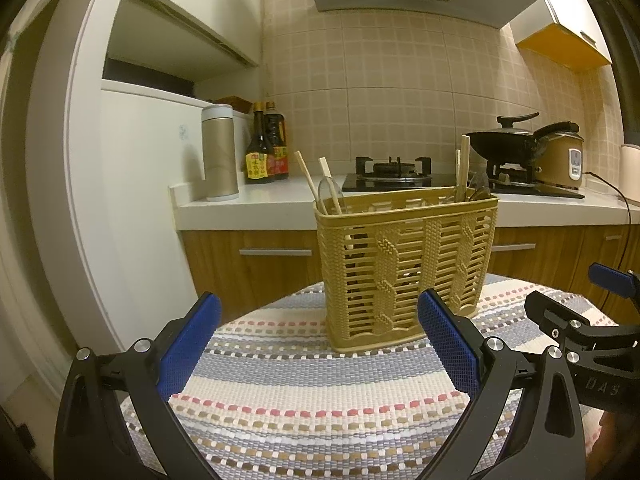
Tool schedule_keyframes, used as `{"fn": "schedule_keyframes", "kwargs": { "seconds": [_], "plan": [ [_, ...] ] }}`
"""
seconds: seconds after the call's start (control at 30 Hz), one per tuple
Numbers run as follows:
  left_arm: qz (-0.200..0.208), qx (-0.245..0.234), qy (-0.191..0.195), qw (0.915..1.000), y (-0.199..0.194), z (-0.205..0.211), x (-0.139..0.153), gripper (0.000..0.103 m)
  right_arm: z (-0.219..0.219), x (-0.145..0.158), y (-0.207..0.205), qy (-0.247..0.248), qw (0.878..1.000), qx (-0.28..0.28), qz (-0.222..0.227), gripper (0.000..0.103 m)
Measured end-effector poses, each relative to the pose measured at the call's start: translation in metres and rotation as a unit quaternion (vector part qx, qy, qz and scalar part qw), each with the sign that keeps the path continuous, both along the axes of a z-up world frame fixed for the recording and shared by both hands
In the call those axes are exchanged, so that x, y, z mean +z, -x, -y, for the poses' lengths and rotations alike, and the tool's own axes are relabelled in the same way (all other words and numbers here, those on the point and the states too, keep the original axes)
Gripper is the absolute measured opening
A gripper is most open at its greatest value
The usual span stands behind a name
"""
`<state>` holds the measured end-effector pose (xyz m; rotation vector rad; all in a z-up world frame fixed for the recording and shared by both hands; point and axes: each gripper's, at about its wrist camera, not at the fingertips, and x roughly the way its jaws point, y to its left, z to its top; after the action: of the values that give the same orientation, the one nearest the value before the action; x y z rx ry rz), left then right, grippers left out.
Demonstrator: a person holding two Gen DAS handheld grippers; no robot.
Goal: Organize utensils
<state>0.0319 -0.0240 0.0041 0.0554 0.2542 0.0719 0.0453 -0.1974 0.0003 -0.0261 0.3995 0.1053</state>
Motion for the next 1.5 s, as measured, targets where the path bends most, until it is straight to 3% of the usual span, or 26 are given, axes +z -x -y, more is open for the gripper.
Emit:
{"fn": "schedule_keyframes", "kwargs": {
  "seconds": [1.5],
  "plan": [
    [-0.004, -0.003, -0.007, 1.0000, 0.0001, 0.0052, -0.0017, 0.095, 0.0005, -0.0016, -0.0033, -0.001, 1.000, 0.001, -0.009, 0.095]
  ]
}}
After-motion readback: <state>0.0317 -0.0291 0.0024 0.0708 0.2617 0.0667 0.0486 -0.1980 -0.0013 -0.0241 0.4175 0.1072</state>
